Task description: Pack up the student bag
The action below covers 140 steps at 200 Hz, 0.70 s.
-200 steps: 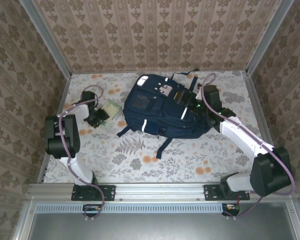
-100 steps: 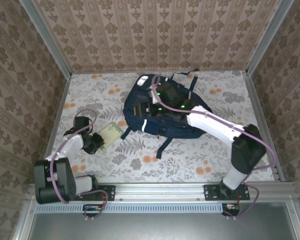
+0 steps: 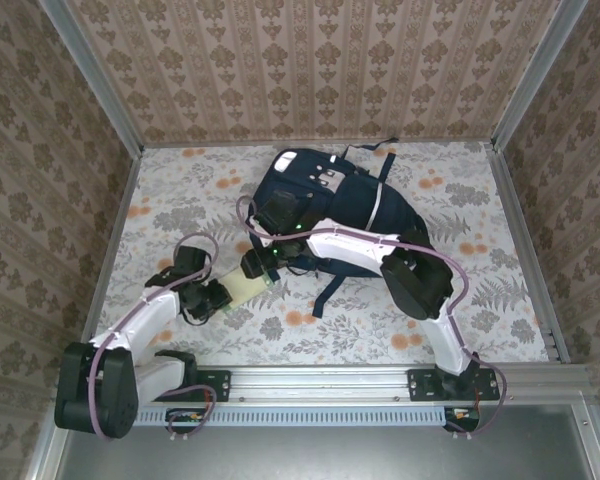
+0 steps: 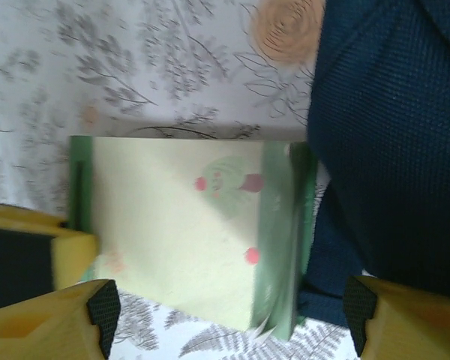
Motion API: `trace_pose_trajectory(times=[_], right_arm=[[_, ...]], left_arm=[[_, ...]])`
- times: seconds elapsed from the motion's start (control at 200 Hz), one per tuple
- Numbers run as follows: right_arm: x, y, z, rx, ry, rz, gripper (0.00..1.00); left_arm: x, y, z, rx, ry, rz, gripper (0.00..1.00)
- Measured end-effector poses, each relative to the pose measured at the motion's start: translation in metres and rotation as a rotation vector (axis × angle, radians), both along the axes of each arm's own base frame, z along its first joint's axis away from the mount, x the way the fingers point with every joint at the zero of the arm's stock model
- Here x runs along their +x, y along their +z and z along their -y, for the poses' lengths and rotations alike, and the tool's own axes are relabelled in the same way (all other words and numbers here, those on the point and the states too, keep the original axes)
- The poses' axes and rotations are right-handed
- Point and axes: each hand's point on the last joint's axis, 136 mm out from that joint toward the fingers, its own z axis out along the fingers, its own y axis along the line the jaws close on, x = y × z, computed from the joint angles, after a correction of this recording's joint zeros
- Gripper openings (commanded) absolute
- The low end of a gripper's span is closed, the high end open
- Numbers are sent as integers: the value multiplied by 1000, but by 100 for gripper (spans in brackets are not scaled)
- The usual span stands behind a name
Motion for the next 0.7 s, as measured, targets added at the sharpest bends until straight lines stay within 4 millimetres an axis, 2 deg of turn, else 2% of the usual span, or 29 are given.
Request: trace_pose_trajectory(times=[0.14, 0.225, 0.425, 0.7], right_arm=[[3, -16, 1, -41, -4, -12, 71], [4, -20, 0, -50, -5, -15, 67], [4, -24, -6, -68, 1, -9, 57], [1, -39, -11, -100, 12, -28, 55]], left_arm=[[-5, -4, 1, 5, -11, -15, 46], [-5, -5, 1, 7, -15, -18, 51], [-5, -6, 2, 8, -20, -18, 51], [-5, -5, 1, 15, -24, -13, 50]])
